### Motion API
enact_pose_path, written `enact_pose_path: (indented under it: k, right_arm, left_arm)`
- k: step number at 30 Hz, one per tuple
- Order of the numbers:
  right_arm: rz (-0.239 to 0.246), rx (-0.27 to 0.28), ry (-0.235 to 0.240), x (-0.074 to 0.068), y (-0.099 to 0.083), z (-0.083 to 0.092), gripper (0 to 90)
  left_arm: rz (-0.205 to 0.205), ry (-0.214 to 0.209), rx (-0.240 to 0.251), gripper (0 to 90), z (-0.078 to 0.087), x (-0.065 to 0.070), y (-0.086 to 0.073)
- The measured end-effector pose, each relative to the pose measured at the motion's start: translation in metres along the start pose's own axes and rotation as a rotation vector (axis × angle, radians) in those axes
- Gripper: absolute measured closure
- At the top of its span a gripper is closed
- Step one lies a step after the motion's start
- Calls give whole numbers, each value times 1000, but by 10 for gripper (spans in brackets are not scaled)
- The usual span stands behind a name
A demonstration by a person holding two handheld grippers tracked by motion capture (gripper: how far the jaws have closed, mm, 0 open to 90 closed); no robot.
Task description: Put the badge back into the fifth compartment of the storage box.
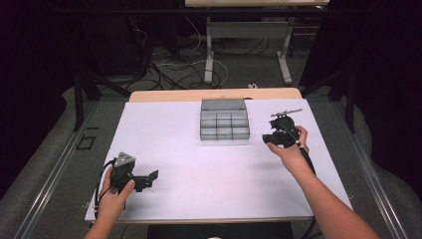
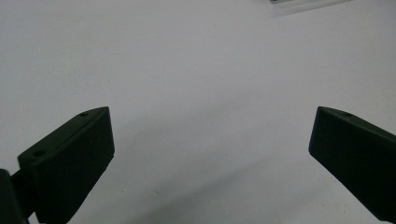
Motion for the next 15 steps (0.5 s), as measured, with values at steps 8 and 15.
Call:
enact_pose_path:
  k: [8, 15]
  right_arm:
    - [1, -7, 6, -1, 15, 2, 571]
    - [16, -12, 4, -5, 25, 0, 572]
  left_arm:
    - [-1, -1, -3, 3, 0, 0, 0]
    - [1, 3, 7, 3, -1, 0, 0]
Point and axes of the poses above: each handheld gripper's, and its own axes: z roughly backward along the jaws, y roughly out of its top, x roughly to its right, the point moved 1 cm from there along -z, roughly forward along the jaws, and after that the axes turned 3 degrees about -x, right-handed, at the moved point
